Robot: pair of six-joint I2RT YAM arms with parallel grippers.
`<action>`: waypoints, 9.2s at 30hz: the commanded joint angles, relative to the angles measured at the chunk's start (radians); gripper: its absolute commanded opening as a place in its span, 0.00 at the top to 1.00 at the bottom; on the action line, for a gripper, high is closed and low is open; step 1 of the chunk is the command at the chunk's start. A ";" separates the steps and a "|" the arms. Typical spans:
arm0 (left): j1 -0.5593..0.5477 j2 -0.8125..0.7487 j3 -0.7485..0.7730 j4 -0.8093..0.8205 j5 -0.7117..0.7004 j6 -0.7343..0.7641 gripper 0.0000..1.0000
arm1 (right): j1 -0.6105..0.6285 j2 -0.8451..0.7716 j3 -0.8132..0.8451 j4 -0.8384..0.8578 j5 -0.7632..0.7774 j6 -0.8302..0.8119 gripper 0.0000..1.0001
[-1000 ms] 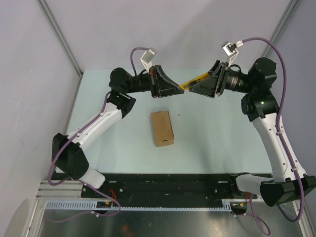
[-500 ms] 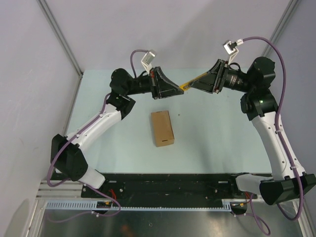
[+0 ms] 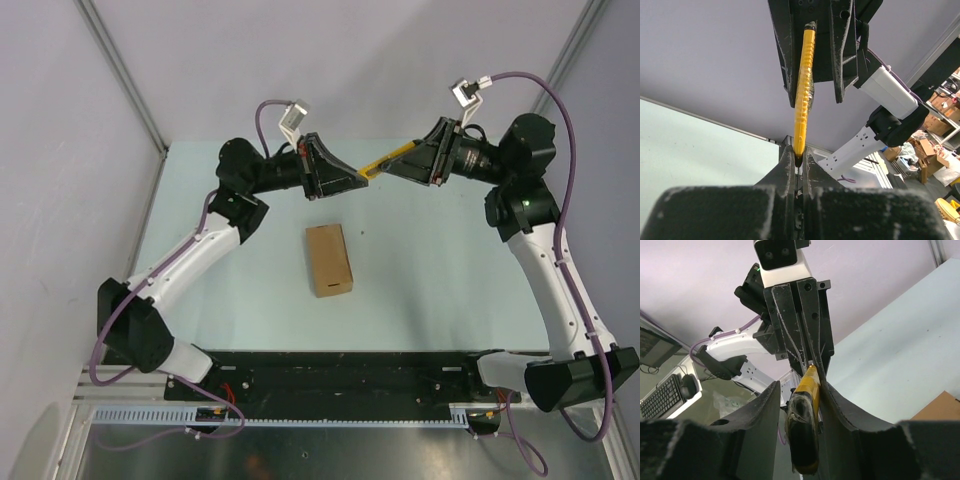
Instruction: Unpack the express box
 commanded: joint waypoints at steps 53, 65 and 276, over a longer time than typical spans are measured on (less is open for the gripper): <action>0.065 -0.085 -0.023 -0.034 -0.048 0.026 0.22 | 0.004 0.001 0.013 0.026 0.082 0.004 1.00; 0.061 -0.050 0.013 -0.032 -0.022 -0.022 0.72 | 0.010 0.008 0.014 0.004 0.105 -0.011 1.00; 0.229 0.457 -0.386 -0.652 -0.641 -0.319 0.73 | 0.681 0.254 -0.524 -0.074 1.535 -0.441 1.00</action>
